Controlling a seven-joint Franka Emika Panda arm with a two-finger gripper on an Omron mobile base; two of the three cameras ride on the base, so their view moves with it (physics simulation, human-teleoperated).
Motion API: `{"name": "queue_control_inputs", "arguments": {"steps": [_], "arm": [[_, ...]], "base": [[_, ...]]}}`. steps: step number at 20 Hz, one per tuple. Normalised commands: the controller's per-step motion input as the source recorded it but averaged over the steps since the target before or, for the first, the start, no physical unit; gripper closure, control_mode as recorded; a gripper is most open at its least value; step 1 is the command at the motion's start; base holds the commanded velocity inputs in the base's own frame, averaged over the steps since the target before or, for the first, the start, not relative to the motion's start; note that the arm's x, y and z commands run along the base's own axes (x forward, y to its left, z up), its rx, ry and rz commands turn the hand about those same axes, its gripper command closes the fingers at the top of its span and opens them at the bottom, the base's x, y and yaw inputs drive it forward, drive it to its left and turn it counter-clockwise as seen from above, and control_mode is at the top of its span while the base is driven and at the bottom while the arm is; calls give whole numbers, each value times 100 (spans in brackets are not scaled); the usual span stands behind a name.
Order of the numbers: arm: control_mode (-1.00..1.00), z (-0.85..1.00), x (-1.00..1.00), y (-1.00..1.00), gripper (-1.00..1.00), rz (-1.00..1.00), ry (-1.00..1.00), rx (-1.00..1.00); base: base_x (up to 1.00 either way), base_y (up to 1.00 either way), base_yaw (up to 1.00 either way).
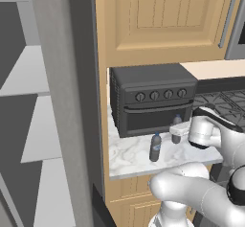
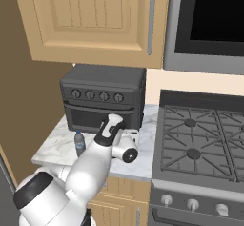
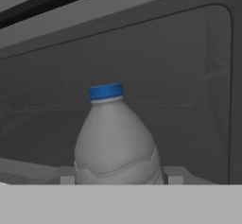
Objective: Take the bottled waters from the counter and place them in the freezer to freeze. Close the freezer door after placing the bottles.
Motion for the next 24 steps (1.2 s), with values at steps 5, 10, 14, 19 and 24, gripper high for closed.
{"name": "queue_control_inputs", "arguments": {"steps": [5, 10, 14, 19, 24], "arm": [[-100, 18, -15, 0, 100, 0, 0, 0], [-100, 74, -59, -6, 100, 1, 4, 0], [-100, 88, -66, -3, 100, 6, 14, 5], [-100, 98, -63, 0, 100, 8, 14, 5], [-100, 72, -60, 0, 100, 15, 2, 5]], "base": [[0, 0, 0], [0, 0, 0], [0, 0, 0], [0, 0, 0], [0, 0, 0]]}}
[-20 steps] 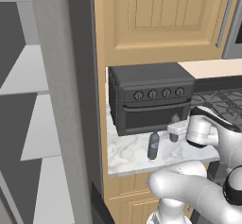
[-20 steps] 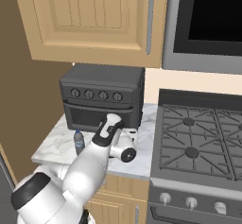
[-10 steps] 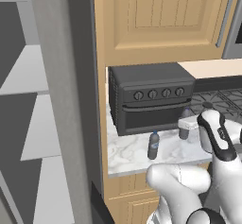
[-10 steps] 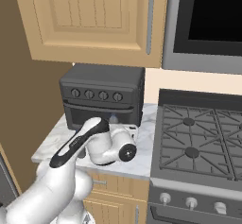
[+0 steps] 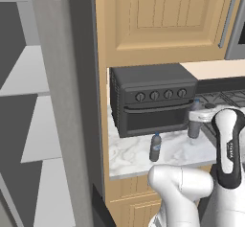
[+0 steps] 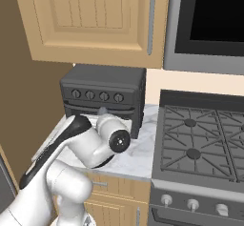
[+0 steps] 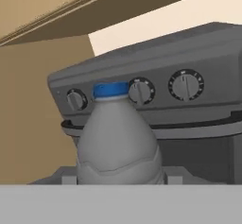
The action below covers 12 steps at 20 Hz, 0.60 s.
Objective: Take the bottled waters from the counter and place them in the freezer to freeze. Close the freezer door after placing the bottles.
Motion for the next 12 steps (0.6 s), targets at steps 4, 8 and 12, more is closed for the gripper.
{"name": "queue_control_inputs", "arguments": {"steps": [4, 8, 12], "arm": [[-100, 49, -60, 2, 100, 26, -9, 3], [-100, 72, -46, 3, 100, 37, -9, 0], [-100, 86, -38, 5, 100, 38, -9, 0]], "base": [[0, 0, 0], [0, 0, 0], [0, 0, 0]]}}
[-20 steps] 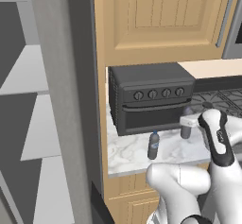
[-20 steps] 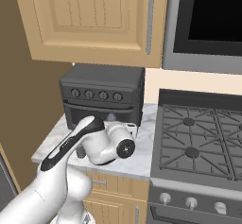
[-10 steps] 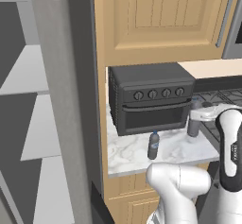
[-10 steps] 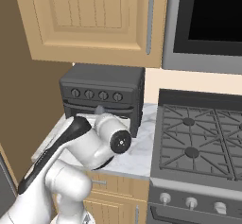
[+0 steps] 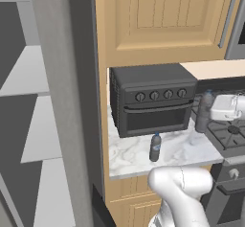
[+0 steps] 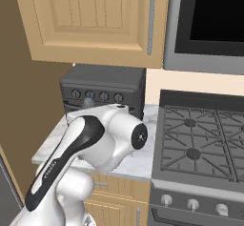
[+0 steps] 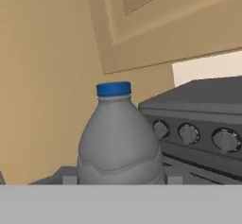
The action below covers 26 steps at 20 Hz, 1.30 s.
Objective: Take the bottled waters from the counter and place them in the freezer to freeze. Close the freezer door after placing the bottles.
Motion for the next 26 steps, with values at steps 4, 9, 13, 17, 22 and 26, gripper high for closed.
{"name": "queue_control_inputs", "arguments": {"steps": [4, 9, 13, 17, 22, 26], "arm": [[-100, 55, -52, 23, 100, 34, -25, 0], [-100, 11, -70, 23, 100, 15, -27, 3], [-100, 9, -52, 23, 100, 9, -11, 5], [-100, 10, -35, 41, 100, 11, -4, 8], [-100, 0, -12, 41, 100, 9, 0, 2], [-100, 0, 0, 34, 100, 3, 3, 0]], "base": [[0, 0, 0], [0, 0, 0], [0, 0, 0], [0, 0, 0], [0, 0, 0], [0, 0, 0]]}}
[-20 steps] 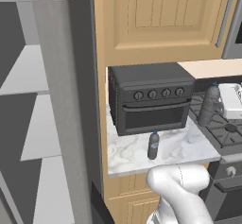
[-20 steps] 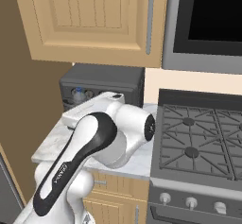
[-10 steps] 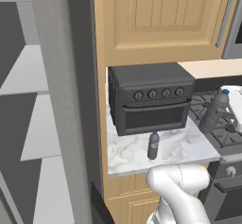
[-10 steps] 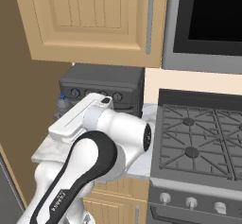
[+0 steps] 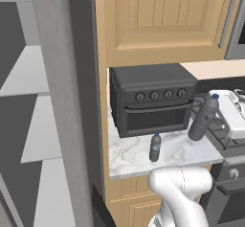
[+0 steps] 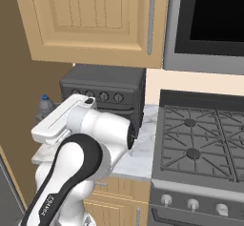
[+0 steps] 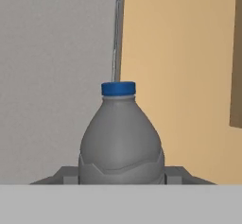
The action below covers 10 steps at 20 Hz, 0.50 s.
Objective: Take the bottled waters from the counter and place them in the freezer to freeze. Close the freezer door after placing the bottles.
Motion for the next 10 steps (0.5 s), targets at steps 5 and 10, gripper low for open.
{"name": "queue_control_inputs", "arguments": {"steps": [5, 10], "arm": [[-100, -1, 0, 21, 100, 0, 6, -2], [-100, -3, 0, 4, 100, 0, 3, -2]], "base": [[0, 0, 0], [0, 0, 0]]}}
